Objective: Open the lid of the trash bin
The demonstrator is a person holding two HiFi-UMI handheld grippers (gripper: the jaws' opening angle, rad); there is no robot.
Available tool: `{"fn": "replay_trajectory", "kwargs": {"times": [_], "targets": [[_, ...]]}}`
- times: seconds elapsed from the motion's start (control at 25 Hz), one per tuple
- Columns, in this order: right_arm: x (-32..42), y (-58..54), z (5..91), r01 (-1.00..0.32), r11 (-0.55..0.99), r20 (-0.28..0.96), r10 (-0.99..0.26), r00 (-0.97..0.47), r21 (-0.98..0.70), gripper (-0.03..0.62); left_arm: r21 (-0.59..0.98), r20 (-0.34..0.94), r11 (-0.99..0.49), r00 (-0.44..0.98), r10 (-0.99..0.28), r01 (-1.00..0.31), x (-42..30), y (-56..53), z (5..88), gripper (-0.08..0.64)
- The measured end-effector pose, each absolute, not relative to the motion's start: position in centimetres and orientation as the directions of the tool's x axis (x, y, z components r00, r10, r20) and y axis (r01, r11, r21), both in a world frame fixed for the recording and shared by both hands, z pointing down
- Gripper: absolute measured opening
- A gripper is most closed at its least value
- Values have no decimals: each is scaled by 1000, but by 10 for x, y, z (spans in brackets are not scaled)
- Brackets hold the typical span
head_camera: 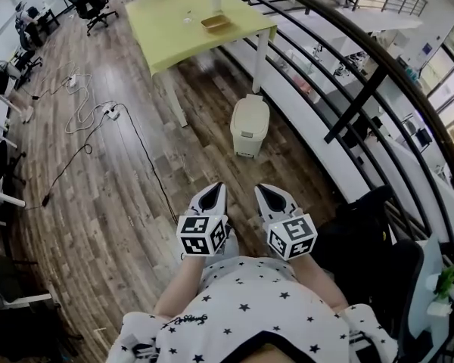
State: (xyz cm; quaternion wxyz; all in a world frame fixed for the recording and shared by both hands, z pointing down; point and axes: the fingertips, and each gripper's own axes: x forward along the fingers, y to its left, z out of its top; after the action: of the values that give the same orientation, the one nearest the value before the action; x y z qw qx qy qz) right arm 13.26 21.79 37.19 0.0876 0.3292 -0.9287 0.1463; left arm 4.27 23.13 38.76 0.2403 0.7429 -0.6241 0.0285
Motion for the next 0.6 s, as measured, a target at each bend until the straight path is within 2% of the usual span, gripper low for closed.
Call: {"fn": "replay_trajectory", "kwargs": {"times": [0.6], "targets": [[49, 102, 360, -685, 703, 275, -631, -725, -191, -6, 331, 346, -193, 310, -886, -923, -34, 111, 381, 12]]}}
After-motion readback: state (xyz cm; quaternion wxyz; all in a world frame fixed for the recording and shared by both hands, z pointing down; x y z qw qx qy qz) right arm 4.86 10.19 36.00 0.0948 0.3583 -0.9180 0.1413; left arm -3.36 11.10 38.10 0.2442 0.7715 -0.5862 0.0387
